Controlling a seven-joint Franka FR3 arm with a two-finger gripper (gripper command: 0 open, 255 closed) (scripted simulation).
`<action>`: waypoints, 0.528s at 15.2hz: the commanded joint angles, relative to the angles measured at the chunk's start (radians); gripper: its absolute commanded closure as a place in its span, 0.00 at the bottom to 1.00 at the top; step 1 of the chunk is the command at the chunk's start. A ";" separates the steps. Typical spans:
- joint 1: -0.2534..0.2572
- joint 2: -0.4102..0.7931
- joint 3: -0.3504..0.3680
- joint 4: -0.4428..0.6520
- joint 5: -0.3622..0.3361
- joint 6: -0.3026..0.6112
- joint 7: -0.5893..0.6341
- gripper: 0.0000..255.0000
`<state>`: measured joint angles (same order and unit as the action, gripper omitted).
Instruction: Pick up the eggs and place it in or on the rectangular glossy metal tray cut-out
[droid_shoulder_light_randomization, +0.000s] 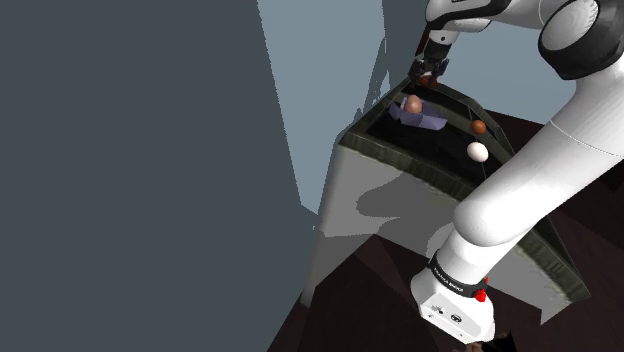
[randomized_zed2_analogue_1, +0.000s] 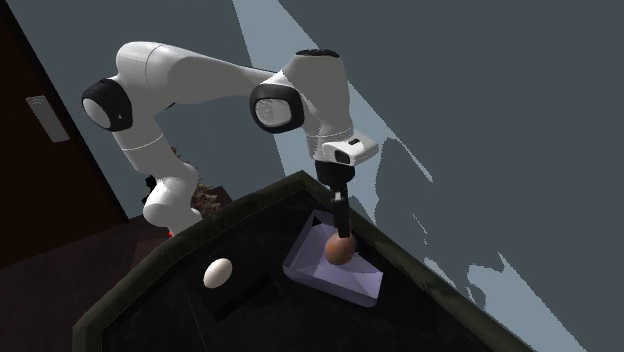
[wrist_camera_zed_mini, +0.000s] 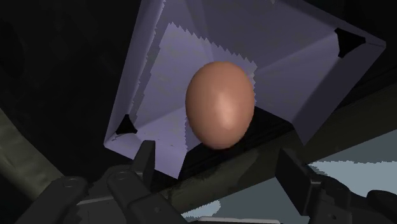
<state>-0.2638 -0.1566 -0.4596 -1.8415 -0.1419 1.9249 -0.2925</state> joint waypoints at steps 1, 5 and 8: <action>0.000 0.000 0.000 0.000 0.000 0.000 0.000 0.00; 0.002 -0.006 0.004 0.027 -0.002 -0.033 0.001 0.00; 0.006 -0.015 0.013 0.110 -0.004 -0.125 0.002 0.00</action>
<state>-0.2594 -0.1634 -0.4510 -1.7545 -0.1424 1.8326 -0.2926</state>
